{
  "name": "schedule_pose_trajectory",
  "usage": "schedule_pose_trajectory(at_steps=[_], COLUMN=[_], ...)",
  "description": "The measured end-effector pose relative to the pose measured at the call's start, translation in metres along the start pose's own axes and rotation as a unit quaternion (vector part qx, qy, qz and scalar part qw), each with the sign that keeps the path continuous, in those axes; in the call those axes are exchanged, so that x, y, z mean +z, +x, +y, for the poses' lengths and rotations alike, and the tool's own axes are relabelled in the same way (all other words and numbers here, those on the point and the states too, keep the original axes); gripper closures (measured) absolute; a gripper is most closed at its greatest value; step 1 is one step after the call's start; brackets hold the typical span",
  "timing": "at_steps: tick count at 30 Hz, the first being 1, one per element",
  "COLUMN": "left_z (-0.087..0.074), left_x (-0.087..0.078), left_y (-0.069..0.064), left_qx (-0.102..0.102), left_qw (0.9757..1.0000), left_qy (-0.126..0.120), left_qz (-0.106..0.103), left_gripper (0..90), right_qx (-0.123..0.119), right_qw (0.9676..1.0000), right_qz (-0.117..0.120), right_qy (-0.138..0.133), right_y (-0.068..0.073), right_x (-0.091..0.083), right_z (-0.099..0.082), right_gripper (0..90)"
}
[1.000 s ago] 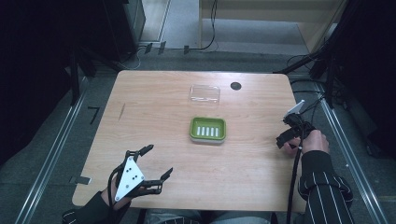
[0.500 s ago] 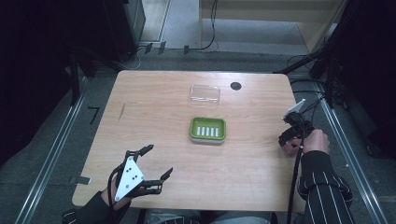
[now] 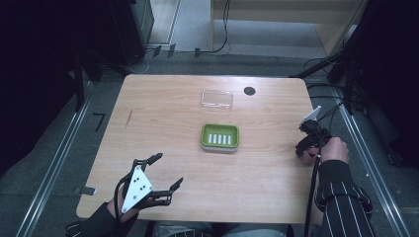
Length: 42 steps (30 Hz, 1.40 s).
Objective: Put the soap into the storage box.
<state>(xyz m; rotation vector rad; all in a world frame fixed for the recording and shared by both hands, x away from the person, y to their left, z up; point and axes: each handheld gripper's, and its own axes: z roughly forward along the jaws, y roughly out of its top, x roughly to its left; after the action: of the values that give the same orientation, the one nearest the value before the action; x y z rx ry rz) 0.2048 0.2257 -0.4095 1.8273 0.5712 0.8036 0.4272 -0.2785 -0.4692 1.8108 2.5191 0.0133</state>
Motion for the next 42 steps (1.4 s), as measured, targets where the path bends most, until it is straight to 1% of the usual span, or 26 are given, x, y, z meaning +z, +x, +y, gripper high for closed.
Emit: schedule_pose_trajectory(at_steps=[2, 5, 18, 19, 22, 24, 30, 36, 37, 42], left_z=[0.000, 0.000, 0.000, 0.000, 0.000, 0.000, 0.000, 0.000, 0.000, -0.001], left_x=[0.000, 0.000, 0.000, 0.000, 0.000, 0.000, 0.000, -0.001, -0.001, -0.002], left_y=[0.000, 0.000, 0.000, 0.000, 0.000, 0.000, 0.000, 0.000, 0.000, 0.000], left_qx=[0.000, 0.000, -0.001, -0.001, -0.001, -0.001, -0.002, -0.002, -0.002, -0.002], left_qw=[1.0000, 1.0000, 1.0000, 1.0000, 1.0000, 1.0000, 1.0000, 1.0000, 1.0000, 1.0000], left_qy=[0.000, 0.000, -0.001, -0.001, -0.002, -0.002, -0.002, -0.001, -0.001, -0.001], left_qz=[0.000, 0.000, 0.000, 0.000, 0.000, 0.000, 0.001, 0.002, 0.002, 0.004], left_gripper=[13.6, 13.6, 13.6, 13.6, 13.6, 13.6, 13.6, 13.6, 13.6, 13.6], right_qx=[-0.001, 0.001, -0.010, -0.016, -0.019, -0.028, -0.038, -0.047, -0.053, -0.057], right_qw=[1.0000, 1.0000, 0.9999, 0.9998, 0.9997, 0.9995, 0.9993, 0.9989, 0.9986, 0.9983], right_qz=[0.000, 0.004, 0.004, 0.004, 0.003, 0.001, 0.002, 0.003, 0.002, 0.006], right_qy=[0.004, 0.002, 0.007, 0.009, 0.012, 0.011, 0.009, 0.006, 0.006, 0.008], right_y=[0.000, -0.002, 0.000, 0.000, 0.002, 0.003, 0.004, 0.009, 0.010, 0.014], right_x=[0.002, 0.001, 0.001, 0.000, -0.001, -0.003, -0.006, -0.010, -0.010, -0.012], right_z=[0.001, 0.002, 0.002, 0.002, 0.002, 0.002, 0.001, 0.003, 0.004, 0.005], right_gripper=[33.5, 37.2, 38.3, 38.3, 38.4, 38.4, 38.4, 38.5, 38.5, 38.5])
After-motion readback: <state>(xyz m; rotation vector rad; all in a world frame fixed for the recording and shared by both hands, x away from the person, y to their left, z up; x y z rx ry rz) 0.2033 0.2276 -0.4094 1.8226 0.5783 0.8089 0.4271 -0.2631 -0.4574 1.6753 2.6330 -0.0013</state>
